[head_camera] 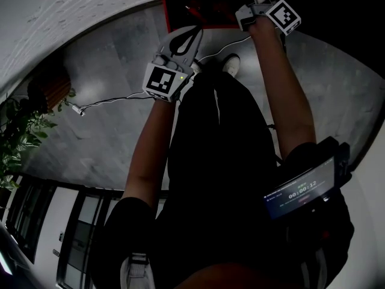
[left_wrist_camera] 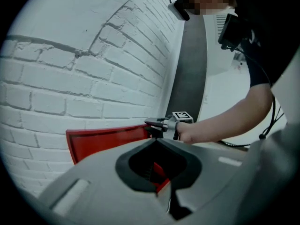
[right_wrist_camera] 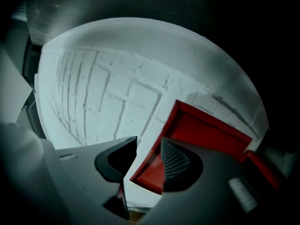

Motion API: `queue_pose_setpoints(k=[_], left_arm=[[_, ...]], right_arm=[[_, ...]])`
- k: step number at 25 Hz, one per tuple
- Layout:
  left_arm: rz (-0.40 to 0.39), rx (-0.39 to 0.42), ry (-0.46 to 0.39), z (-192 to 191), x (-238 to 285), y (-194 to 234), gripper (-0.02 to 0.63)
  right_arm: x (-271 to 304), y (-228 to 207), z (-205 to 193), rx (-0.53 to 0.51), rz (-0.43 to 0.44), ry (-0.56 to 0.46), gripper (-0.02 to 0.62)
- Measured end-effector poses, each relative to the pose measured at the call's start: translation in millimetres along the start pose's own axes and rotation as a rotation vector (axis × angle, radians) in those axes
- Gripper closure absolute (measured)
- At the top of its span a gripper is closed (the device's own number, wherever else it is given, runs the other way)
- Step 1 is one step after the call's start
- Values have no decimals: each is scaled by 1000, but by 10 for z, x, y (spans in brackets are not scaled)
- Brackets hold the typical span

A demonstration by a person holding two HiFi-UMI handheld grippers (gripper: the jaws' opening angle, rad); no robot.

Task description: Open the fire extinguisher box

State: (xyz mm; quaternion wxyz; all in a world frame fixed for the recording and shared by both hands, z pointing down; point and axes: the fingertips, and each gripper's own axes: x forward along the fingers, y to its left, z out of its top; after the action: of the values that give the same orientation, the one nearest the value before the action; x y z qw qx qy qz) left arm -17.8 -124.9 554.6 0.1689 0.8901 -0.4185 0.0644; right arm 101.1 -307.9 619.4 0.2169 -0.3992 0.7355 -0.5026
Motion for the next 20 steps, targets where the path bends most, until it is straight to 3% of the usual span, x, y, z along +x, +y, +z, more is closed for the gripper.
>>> queue_pose_setpoints(k=[2, 5, 7, 11, 15, 17, 20], left_arm=[[-3, 5, -19, 113, -34, -71, 606], [-12, 27, -52, 331, -86, -183, 606], [-16, 48, -78, 498, -149, -255, 606], [-28, 23, -101, 921, -347, -456, 606], [-47, 56, -135, 1330, -569, -662, 606], [-57, 74, -145, 1550, -692, -805, 606], [-92, 96, -148, 1770, -872, -1046, 606]], right_arm=[[-77, 290, 17, -108, 39, 43, 457], [-244, 746, 11, -286, 107, 108, 557], [-369, 1096, 4, -404, 161, 136, 586], [-676, 1856, -77, -625, 259, 191, 586], [-1055, 2540, -316, -861, 392, 273, 586], [-1277, 2855, -385, -924, 440, 307, 586], [-1555, 3278, -435, -918, 485, 355, 586]])
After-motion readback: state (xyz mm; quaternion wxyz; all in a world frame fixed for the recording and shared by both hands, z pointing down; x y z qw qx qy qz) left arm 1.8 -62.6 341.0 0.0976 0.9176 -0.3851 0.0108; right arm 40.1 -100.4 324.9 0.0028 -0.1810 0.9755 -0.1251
